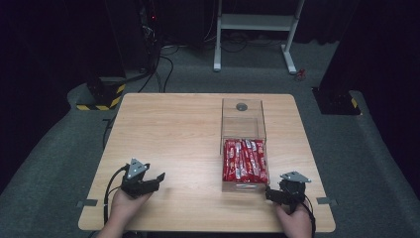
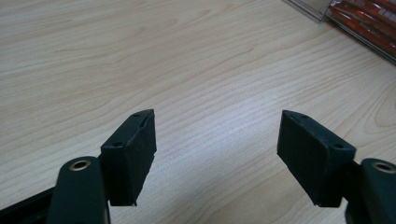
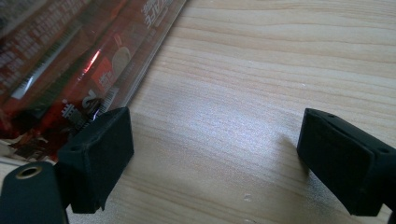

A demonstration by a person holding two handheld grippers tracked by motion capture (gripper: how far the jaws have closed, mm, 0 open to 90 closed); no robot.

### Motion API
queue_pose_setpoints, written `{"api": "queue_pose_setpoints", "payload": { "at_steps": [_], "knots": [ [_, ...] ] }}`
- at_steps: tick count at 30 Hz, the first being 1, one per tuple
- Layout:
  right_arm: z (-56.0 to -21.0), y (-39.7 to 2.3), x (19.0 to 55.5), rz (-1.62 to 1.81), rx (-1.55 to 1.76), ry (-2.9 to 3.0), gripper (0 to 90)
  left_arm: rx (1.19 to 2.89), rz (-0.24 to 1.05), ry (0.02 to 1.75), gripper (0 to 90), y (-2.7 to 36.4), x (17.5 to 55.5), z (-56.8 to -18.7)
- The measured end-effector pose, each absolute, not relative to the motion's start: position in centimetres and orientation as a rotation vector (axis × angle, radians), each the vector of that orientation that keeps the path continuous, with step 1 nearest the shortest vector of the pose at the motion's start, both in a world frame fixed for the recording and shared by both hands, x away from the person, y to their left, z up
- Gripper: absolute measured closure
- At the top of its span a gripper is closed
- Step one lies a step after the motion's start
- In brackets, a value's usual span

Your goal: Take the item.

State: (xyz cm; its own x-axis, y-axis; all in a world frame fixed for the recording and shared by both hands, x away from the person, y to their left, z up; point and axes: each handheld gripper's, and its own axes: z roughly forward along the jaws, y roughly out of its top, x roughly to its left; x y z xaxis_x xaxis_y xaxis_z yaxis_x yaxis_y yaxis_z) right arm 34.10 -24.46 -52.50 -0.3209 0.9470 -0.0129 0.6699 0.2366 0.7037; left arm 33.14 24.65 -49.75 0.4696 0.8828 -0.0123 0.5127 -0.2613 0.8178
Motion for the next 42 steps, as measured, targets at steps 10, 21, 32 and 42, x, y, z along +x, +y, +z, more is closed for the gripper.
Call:
{"api": "queue_pose_setpoints", "payload": {
  "at_steps": [10, 21, 32, 42],
  "knots": [
    [-52.5, -24.4, 34.1, 0.843, 1.483, 2.075, 10.7, 1.913, 0.590, 1.143, 29.2, 24.4, 33.0, -49.4],
    [-52.5, -24.5, 34.0, 0.843, 1.483, 2.075, 10.7, 1.889, 0.561, 1.113, 30.7, 23.8, 32.8, -48.8],
    [-52.5, -24.5, 34.1, 0.844, 1.478, 2.079, 10.6, 1.900, 0.538, 1.088, 32.2, 22.8, 32.8, -47.9],
    [-52.5, -24.5, 34.2, 0.845, 1.480, 2.082, 10.6, 1.889, 0.547, 1.058, 31.5, 21.5, 32.8, -47.2]
  ]
}}
